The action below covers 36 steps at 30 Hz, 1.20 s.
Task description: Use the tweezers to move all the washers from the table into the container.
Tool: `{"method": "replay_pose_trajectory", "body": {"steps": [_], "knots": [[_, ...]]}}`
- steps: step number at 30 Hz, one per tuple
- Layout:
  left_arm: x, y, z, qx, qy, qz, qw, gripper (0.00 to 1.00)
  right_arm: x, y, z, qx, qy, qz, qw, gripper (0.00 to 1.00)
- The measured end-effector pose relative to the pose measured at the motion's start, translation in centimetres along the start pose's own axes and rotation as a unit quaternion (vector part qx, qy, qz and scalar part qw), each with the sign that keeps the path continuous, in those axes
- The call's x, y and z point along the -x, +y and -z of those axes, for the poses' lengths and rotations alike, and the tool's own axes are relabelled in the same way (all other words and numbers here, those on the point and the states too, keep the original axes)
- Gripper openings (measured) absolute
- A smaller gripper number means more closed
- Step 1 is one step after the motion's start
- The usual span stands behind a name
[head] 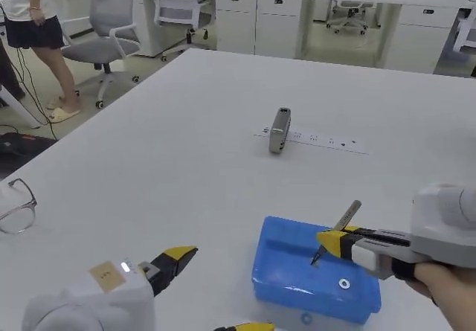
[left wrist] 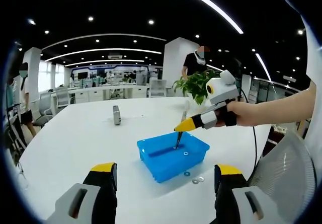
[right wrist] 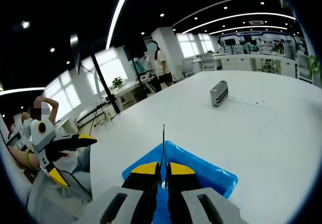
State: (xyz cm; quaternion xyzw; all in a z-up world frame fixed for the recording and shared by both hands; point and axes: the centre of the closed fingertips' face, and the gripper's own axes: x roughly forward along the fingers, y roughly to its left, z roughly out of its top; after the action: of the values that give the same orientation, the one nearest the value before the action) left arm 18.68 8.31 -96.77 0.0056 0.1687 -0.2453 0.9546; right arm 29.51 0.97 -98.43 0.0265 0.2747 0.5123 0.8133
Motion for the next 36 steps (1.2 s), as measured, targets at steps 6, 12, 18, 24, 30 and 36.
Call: {"method": "replay_pose_trajectory", "body": {"steps": [6, 12, 18, 24, 30, 36], "knots": [[0.0, 0.0, 0.0, -0.001, 0.0, -0.001, 1.0, 0.81, -0.3, -0.5, 0.4, 0.004, 0.008, 0.005, 0.9999, 0.03], [0.0, 0.1, 0.0, -0.005, 0.0, -0.004, 1.0, 0.8, -0.3, -1.0, 0.3, 0.001, 0.005, 0.007, 1.0, 0.03], [0.0, 0.1, 0.0, -0.006, 0.001, -0.004, 1.0, 0.8, -0.2, -1.6, 0.5, 0.004, 0.01, 0.013, 0.9999, 0.03], [0.0, 0.1, 0.1, -0.007, 0.003, -0.004, 1.0, 0.8, -0.3, -2.4, 1.8, 0.027, 0.038, 0.024, 0.9986, 0.03], [0.0, 0.2, 0.0, -0.005, 0.001, -0.006, 1.0, 0.8, -0.1, -2.5, 2.5, 0.041, 0.052, 0.03, 0.9974, 0.03], [0.0, 0.1, 0.1, -0.009, 0.005, -0.004, 0.9999, 0.79, -0.2, -2.7, 2.9, 0.051, 0.06, 0.035, 0.9963, 0.03]]}}
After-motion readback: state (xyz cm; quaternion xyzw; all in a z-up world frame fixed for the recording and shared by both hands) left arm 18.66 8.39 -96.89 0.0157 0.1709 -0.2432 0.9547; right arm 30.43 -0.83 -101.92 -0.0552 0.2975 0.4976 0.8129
